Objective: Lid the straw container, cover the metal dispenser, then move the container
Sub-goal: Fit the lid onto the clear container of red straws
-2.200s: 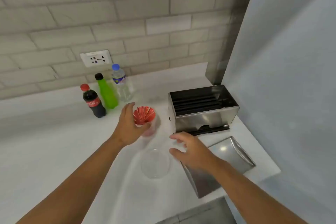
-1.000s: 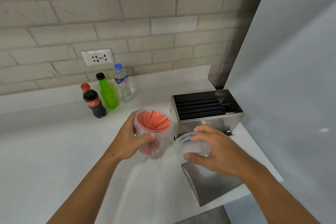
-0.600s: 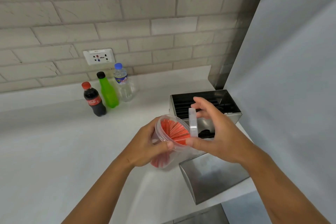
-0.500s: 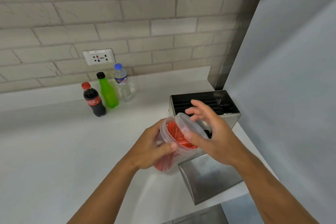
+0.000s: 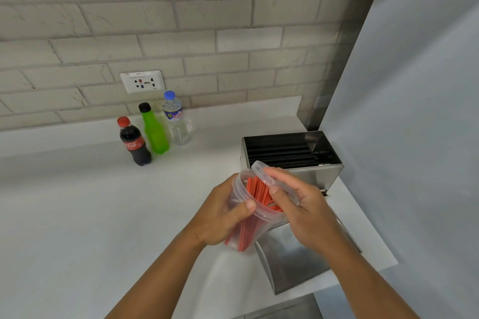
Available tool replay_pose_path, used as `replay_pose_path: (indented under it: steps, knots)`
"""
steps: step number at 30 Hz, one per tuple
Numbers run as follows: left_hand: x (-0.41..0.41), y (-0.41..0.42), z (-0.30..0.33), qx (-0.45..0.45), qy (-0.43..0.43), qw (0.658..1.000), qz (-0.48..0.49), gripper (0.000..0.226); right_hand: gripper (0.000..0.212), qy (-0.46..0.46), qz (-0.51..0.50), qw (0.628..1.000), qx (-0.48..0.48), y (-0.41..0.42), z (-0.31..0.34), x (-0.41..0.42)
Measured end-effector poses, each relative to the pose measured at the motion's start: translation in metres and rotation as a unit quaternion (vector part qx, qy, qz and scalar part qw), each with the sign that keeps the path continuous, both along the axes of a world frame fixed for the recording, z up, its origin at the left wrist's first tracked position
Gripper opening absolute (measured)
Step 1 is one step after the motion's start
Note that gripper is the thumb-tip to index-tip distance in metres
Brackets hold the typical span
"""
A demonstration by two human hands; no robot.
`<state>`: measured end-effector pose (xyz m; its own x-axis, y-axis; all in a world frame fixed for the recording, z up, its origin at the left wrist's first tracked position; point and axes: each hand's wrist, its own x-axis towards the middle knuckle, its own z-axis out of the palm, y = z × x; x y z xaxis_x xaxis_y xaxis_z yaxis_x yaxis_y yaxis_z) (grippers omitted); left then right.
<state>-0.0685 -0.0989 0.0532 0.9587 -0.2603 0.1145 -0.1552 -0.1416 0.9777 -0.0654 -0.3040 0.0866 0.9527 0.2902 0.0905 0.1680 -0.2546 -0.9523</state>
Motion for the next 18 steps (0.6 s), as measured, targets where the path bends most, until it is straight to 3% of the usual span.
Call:
replay_pose_path:
  steps: [5,12,18]
  knots:
    - [0.004,-0.001,0.001,-0.002,-0.001,1.000,0.010,0.076,0.037,0.016,0.030,0.999,0.017,-0.002,0.002,0.001]
    - [0.010,-0.010,0.002,-0.033,-0.007,0.999,0.036,0.074,0.040,-0.112,0.028,0.993,-0.003,0.006,0.001,-0.001]
    - [0.013,-0.013,0.012,-0.031,0.005,0.999,0.035,0.070,0.043,-0.110,0.013,0.993,0.028,0.002,-0.008,0.006]
